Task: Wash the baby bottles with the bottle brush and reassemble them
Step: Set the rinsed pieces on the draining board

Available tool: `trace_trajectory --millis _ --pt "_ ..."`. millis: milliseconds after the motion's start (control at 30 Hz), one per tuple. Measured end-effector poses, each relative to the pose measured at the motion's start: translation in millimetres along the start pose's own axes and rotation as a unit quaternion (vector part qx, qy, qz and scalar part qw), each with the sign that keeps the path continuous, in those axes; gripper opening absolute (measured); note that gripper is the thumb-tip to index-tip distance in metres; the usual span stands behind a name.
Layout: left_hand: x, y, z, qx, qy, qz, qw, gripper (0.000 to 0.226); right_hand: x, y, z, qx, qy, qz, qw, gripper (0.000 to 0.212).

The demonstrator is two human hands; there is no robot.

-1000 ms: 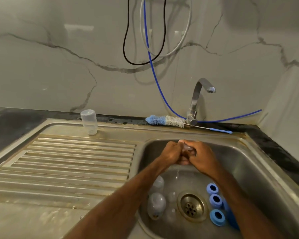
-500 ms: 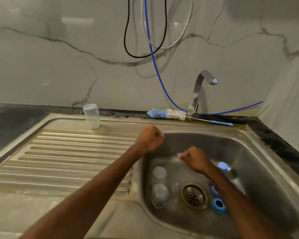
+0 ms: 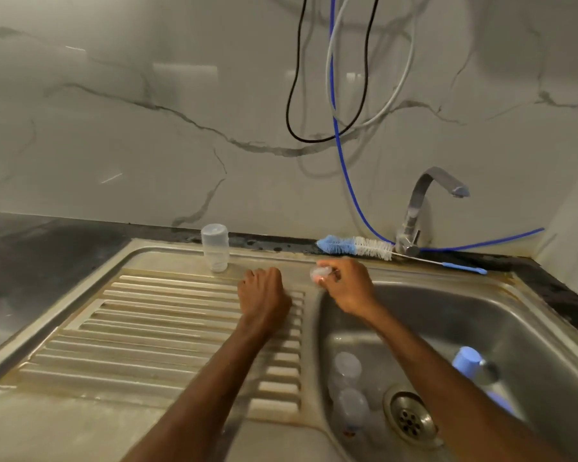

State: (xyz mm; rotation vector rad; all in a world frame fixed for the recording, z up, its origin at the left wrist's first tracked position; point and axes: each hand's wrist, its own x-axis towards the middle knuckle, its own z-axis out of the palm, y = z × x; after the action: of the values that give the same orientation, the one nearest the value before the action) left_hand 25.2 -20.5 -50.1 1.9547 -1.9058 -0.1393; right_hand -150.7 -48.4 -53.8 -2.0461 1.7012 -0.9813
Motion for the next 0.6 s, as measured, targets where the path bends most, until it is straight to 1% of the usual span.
trace_trajectory --millis 67,167,267,400,533,600 --pt "1 -6 -1 0.01 0.012 -0.008 1.0 0.003 15 -19 13 0.005 -0.019 0.028 0.999 0.038" --pt "2 -15 2 0.035 0.028 -0.033 0.998 0.013 30 -35 39 -0.017 -0.033 0.044 0.998 0.02" --pt "6 -26 4 0.054 0.047 -0.063 0.995 0.016 40 -43 63 -0.042 -0.047 0.02 0.998 0.01" --pt "12 -40 7 0.05 0.065 -0.082 0.993 0.017 53 -60 83 -0.043 -0.055 -0.013 0.997 0.01" --pt "14 -41 7 0.04 0.071 -0.084 0.993 0.018 72 -70 102 -0.028 -0.051 -0.01 0.998 0.015" --pt "14 -41 8 0.03 0.074 -0.089 0.993 0.017 78 -71 110 -0.022 -0.044 -0.012 0.999 0.012"
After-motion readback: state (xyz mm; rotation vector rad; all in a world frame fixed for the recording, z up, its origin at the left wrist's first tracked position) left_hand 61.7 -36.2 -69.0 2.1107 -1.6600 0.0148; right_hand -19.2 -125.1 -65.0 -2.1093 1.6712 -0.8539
